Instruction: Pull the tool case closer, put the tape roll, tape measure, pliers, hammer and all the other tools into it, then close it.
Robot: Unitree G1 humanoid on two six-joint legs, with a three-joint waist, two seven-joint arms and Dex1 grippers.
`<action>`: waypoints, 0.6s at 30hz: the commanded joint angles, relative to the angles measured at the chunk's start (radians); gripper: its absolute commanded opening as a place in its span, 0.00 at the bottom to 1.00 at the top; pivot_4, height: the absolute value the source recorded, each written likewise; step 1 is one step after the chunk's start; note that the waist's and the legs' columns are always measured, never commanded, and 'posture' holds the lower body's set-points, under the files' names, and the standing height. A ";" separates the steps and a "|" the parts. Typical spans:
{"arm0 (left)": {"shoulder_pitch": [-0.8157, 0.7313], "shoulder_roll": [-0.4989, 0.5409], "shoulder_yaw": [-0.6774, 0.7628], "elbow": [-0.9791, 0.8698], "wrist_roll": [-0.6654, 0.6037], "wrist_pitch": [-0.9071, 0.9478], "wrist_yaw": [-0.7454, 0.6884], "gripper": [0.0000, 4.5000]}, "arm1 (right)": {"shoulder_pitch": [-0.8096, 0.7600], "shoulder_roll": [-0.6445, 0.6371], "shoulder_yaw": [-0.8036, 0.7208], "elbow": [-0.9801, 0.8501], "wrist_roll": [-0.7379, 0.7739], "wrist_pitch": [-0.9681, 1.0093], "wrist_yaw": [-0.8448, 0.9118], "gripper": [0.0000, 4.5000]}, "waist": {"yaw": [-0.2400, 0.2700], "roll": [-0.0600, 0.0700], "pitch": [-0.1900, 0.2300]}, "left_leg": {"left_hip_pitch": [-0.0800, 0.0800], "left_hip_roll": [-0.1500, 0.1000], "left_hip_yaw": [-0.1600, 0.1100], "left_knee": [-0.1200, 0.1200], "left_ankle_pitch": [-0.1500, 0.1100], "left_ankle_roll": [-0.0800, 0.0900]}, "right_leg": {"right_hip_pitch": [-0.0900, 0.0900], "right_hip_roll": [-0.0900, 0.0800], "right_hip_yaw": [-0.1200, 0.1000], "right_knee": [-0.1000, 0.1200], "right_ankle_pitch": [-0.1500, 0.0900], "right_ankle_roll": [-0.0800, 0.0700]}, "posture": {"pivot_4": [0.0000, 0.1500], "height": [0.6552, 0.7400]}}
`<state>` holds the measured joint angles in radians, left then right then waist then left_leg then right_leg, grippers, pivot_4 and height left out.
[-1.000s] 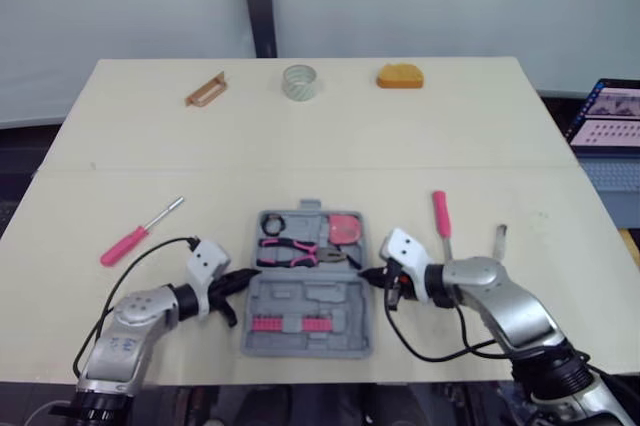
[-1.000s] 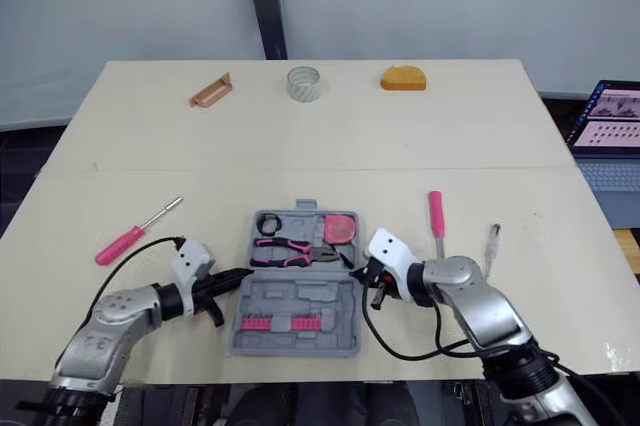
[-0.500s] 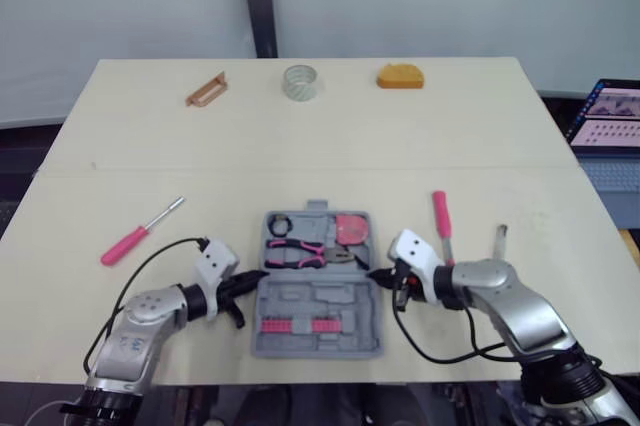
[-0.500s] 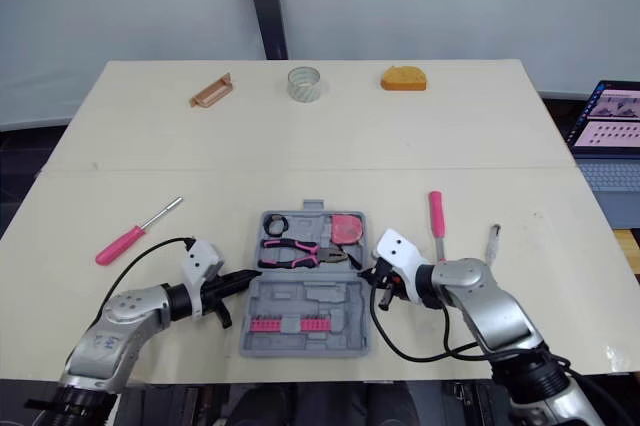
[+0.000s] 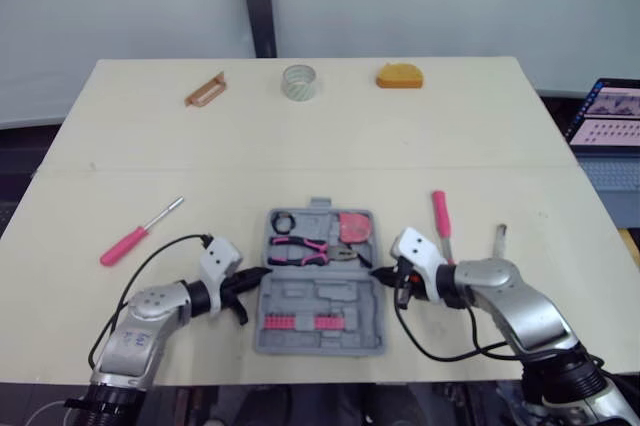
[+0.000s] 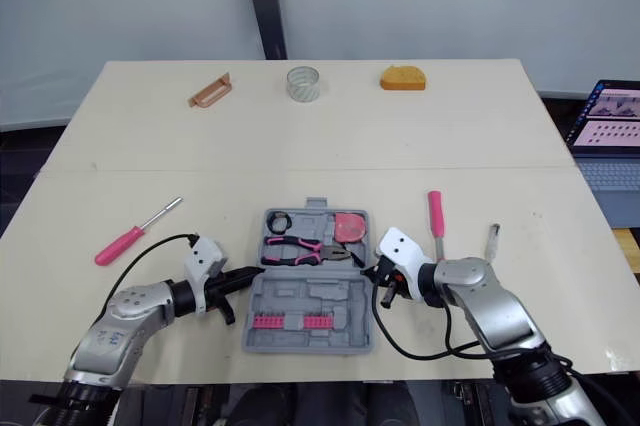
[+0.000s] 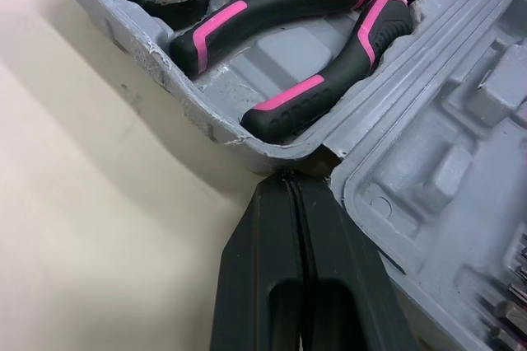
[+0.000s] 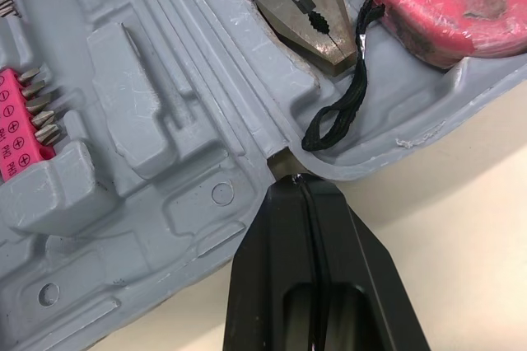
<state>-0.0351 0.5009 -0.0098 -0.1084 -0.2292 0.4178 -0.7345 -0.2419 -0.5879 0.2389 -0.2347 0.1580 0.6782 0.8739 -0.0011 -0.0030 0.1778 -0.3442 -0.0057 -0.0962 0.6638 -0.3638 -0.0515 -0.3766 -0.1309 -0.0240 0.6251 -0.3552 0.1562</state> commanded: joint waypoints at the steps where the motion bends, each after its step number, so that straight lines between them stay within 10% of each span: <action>1: -0.022 -0.019 -0.026 -0.040 -0.018 -0.031 -0.018 0.00 | -0.007 0.017 0.024 -0.048 0.028 -0.012 0.014 0.00 | 0.000 0.000 0.000 | 0.000 0.000 0.000 0.000 0.000 0.000 | 0.000 0.000 0.000 0.000 0.000 0.000 | 1.00 1.00; 18: -0.002 0.001 -0.011 -0.037 -0.020 -0.036 -0.027 0.00 | 0.020 0.008 0.023 -0.059 0.029 -0.018 0.017 0.00 | 0.000 0.000 0.000 | 0.000 0.000 0.000 0.000 0.000 0.000 | 0.000 0.000 0.000 0.000 0.000 0.000 | 1.00 1.00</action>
<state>-0.0342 0.5093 -0.0096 -0.1062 -0.2291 0.4127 -0.7411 -0.2267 -0.5954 0.2334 -0.2432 0.1586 0.6767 0.8739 -0.0010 -0.0030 0.1778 -0.3441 -0.0057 -0.0962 0.6638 -0.3638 -0.0515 -0.3766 -0.1310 -0.0240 0.6252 -0.3552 0.1562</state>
